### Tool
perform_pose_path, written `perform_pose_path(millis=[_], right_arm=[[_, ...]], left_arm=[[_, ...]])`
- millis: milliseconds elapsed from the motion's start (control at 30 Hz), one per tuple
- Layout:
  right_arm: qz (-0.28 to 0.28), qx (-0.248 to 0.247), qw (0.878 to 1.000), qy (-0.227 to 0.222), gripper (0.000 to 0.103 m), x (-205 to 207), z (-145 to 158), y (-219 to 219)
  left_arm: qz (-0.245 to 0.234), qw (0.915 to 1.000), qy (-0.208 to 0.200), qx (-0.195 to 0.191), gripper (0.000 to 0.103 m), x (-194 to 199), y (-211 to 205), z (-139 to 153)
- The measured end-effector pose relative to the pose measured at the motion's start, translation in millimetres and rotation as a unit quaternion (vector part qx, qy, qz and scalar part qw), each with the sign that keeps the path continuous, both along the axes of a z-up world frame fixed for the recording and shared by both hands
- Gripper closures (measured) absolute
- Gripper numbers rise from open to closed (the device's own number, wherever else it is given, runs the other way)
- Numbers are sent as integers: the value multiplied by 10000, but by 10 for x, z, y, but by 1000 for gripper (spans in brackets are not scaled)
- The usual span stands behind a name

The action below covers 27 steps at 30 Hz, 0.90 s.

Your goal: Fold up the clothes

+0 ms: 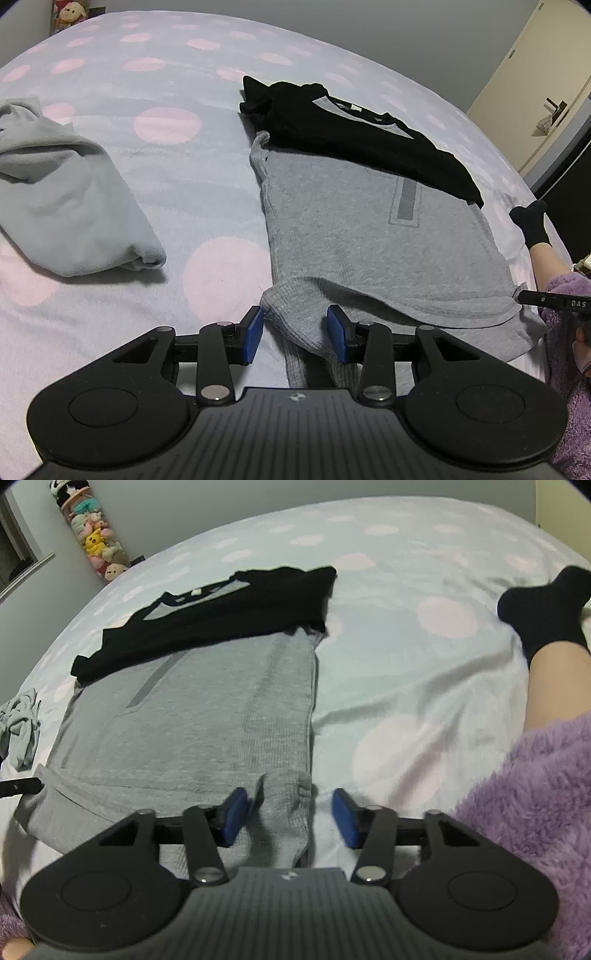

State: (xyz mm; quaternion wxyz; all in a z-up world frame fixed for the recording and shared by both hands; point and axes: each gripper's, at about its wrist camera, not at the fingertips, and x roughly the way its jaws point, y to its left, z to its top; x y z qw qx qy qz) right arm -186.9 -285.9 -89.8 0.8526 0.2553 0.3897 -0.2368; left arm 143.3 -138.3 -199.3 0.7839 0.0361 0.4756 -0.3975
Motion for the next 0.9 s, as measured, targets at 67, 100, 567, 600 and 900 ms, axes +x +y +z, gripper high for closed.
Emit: perform_pose_path(millis=[67, 100, 567, 600, 900], right_arm=[[57, -12, 10000, 45, 76, 31, -23, 13], [84, -96, 9999, 36, 77, 27, -6, 36], [-114, -1413, 9849, -997, 97, -398, 612, 470], [-174, -1508, 9823, -1099, 97, -447, 668, 513], [-632, -2392, 9540, -1693, 97, -821, 1110, 1014]], left_arm=[[-7, 10000, -24, 5, 77, -3, -4, 3], [-21, 10000, -44, -22, 84, -9, -3, 12], [369, 9851, -990, -1353, 100, -350, 319, 586], [434, 9825, -1062, -1468, 100, -400, 364, 642], [1110, 9538, -1850, -2093, 100, -877, 659, 1112]])
